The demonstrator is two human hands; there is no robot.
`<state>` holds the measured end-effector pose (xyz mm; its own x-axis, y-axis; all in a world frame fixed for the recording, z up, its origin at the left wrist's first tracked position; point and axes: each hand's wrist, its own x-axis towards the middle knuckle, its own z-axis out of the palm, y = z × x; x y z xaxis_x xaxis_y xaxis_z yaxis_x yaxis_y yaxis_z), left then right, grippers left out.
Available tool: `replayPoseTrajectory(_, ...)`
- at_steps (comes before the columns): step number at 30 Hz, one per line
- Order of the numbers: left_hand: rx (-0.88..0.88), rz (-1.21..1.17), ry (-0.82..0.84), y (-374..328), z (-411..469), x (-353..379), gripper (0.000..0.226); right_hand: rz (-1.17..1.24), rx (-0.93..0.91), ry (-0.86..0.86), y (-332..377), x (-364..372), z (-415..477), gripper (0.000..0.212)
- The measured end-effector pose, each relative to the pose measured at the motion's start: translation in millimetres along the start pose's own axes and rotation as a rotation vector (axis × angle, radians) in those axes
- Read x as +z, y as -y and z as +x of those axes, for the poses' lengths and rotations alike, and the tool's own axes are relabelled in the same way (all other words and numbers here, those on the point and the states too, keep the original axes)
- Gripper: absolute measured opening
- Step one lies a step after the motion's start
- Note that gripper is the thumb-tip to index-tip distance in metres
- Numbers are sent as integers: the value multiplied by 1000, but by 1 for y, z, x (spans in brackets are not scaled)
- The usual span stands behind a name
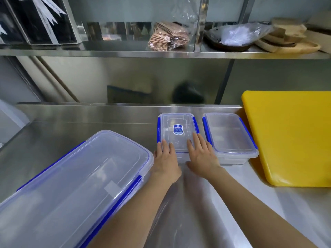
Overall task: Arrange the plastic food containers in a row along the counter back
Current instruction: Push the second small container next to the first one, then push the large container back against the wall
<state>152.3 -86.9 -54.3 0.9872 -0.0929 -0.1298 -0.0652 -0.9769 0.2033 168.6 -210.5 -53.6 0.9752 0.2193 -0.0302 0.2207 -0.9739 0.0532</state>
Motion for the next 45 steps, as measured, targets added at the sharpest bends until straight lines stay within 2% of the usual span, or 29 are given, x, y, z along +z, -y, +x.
replayPoseTrajectory(2,27,-109,-3,-1,-7,-11,65,28,-3,-10,5,-15,-8,67)
replayPoseTrajectory(6,-32,-466,13,-5,-25,-40,38,125,-7,-124,22,-37,-24,55)
replayPoseTrajectory(11,-16,-588,-94,6,-49,-69,41,294,12,-143,44,-47,-51,43)
replayPoseTrajectory(16,44,-514,-188,52,-76,-93,39,789,202,-37,78,-60,-84,47)
replayPoseTrajectory(22,55,-291,-240,169,-95,-119,57,1207,365,-43,157,-66,-120,64)
replayPoseTrajectory(26,-61,-275,-309,255,-115,-123,55,1438,463,-34,213,-60,-139,42)
replayPoseTrajectory(29,-160,-280,-193,302,-131,-117,63,1582,553,21,249,-51,-148,37)
replayPoseTrajectory(31,-193,-210,-110,324,-139,-111,66,1582,594,-41,270,-48,-146,46)
replayPoseTrajectory(33,-185,-191,-60,337,-142,-103,62,1544,610,-138,276,-40,-138,69)
replayPoseTrajectory(35,-128,-487,22,338,-148,-99,54,1542,573,-150,269,-23,-126,78)
replayPoseTrajectory(37,-80,-819,55,330,-158,-95,47,1527,555,-132,268,-39,-120,68)
replayPoseTrajectory(38,-84,-891,26,326,-163,-92,46,1532,534,-100,264,-45,-115,61)
replayPoseTrajectory(40,-142,-881,-51,319,-167,-83,48,1499,457,-34,255,-54,-101,52)
replayPoseTrajectory(41,-188,-845,-76,314,-169,-77,50,1399,426,-19,250,-57,-92,49)
replayPoseTrajectory(45,-300,-871,-121,291,-174,-65,55,717,387,50,246,-69,-68,45)
